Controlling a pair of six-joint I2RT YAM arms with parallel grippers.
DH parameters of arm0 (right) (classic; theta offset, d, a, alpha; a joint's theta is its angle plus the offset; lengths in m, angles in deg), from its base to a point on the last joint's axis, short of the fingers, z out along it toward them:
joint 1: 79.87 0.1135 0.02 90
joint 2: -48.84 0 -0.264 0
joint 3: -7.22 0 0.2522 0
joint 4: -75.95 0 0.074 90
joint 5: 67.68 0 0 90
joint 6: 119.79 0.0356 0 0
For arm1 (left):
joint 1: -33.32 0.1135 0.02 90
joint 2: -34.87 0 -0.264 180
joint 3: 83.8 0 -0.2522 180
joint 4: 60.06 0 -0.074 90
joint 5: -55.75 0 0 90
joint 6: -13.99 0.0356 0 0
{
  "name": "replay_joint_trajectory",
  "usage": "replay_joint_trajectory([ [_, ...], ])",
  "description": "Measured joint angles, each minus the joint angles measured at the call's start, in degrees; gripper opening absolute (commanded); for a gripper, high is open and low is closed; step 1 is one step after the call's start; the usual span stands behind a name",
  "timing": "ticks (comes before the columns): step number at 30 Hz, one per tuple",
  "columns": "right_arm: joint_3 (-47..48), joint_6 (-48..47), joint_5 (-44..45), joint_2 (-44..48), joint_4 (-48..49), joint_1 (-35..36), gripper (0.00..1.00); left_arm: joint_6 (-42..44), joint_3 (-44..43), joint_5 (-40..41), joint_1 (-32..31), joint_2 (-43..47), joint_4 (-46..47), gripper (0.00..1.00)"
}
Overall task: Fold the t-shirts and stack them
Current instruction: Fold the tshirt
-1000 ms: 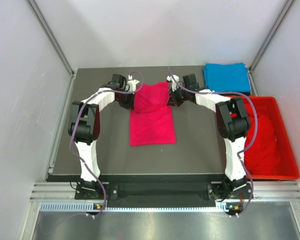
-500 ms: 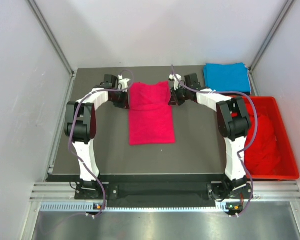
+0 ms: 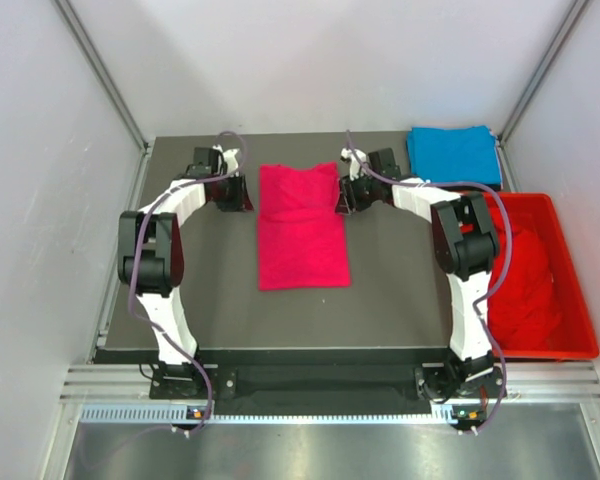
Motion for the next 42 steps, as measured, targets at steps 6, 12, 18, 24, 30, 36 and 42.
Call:
replay_joint_trajectory([
  [6, -1.8, 4.2, 2.7, 3.6, -0.3, 0.0, 0.43, -3.6, 3.1, 3.7, -3.5, 8.0, 0.5, 0.19],
  [12, -8.9, 9.0, 3.9, 13.6, 0.7, -0.2, 0.41, -6.0, 7.1, 0.3, -7.0, 10.2, 1.9, 0.08],
  [18, -19.4, 15.4, 3.3, 21.5, 4.0, -0.2, 0.41, -6.9, 6.2, -1.0, -7.2, 4.9, 2.1, 0.09],
  [24, -30.0, 21.4, 1.6, 22.3, 9.9, 2.1, 0.37, -7.3, 1.8, -0.2, -7.1, -0.7, 1.8, 0.12],
  [30, -38.6, 24.0, 2.5, 23.0, 15.0, 5.9, 0.33, -7.9, -1.9, 2.4, -5.9, -2.5, 2.3, 0.16],
  [36, -40.7, 24.2, 3.8, 24.2, 16.9, 6.0, 0.32, -9.9, -2.9, 3.8, -1.9, -2.7, 3.1, 0.17],
  [42, -40.6, 24.1, 5.7, 25.4, 14.8, 6.2, 0.32, -10.1, -0.2, 2.8, -0.9, -0.6, 3.9, 0.18],
])
